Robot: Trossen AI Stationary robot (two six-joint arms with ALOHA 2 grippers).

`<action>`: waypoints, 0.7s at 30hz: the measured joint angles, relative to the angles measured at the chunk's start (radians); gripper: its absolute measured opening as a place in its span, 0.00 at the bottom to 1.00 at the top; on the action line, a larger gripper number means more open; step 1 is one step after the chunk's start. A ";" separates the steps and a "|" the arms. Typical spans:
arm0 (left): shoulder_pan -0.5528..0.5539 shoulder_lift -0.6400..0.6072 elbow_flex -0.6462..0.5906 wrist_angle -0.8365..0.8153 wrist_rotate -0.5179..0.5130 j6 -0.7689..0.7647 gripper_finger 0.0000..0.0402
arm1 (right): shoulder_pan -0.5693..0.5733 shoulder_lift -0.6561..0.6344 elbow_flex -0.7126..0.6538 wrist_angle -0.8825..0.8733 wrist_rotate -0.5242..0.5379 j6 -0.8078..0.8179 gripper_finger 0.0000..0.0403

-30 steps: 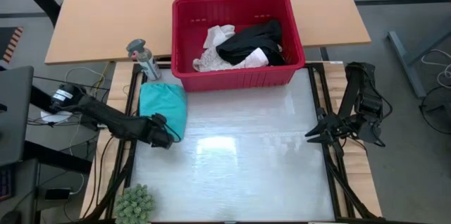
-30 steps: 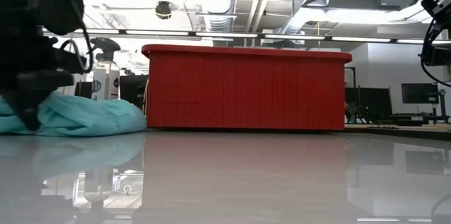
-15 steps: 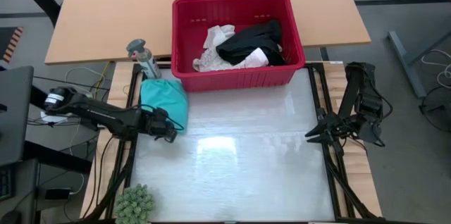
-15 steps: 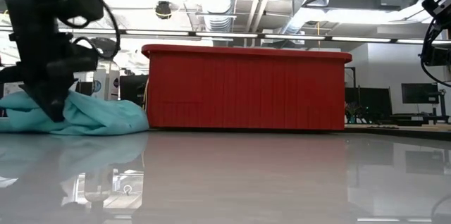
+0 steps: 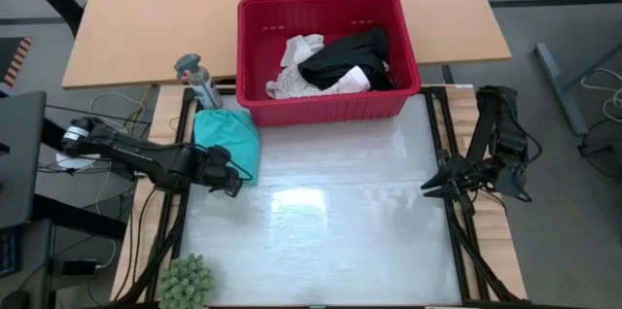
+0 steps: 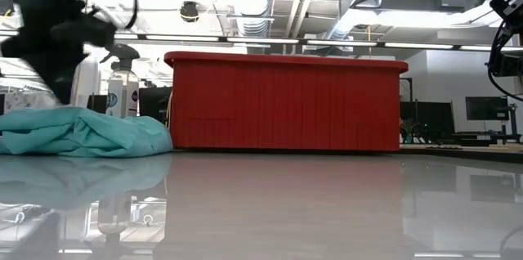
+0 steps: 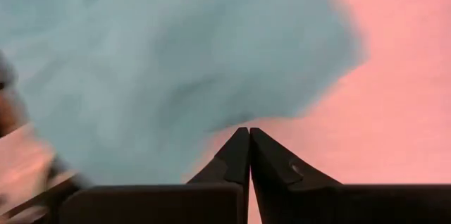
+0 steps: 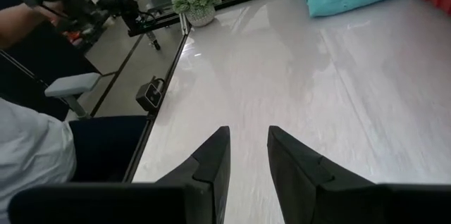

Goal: Fold laundry
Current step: Fold the white underwear

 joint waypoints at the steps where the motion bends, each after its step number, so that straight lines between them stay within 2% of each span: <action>1: -0.003 0.000 0.020 0.046 -0.012 0.021 0.00 | 0.000 0.000 0.000 0.000 0.011 -0.004 0.30; 3: -0.010 0.000 0.061 0.144 -0.075 0.073 0.00 | -0.001 0.001 0.000 0.005 0.067 -0.005 0.30; 6: -0.023 0.000 0.135 0.307 -0.302 0.203 0.00 | -0.024 0.009 0.000 0.016 0.206 -0.053 0.30; 8: -0.019 0.000 0.186 0.441 -0.453 0.368 0.00 | -0.055 0.014 0.000 0.028 0.333 -0.109 0.30; 10: -0.003 0.000 0.229 0.588 -0.520 0.582 0.00 | -0.097 0.013 0.002 0.080 0.473 -0.132 0.30; 12: 0.030 0.000 0.266 0.737 -0.524 0.777 0.00 | -0.150 0.013 0.024 0.135 0.563 -0.156 0.30; 15: 0.093 0.000 0.293 0.879 -0.505 0.967 0.01 | -0.245 0.019 0.066 0.260 0.576 -0.320 0.30; 17: 0.150 0.000 0.295 0.917 -0.479 1.036 0.02 | -0.321 0.030 0.094 0.363 0.583 -0.468 0.30; 21: 0.281 0.017 0.295 0.919 -0.398 1.068 0.07 | -0.491 0.039 0.145 0.544 0.617 -0.779 0.30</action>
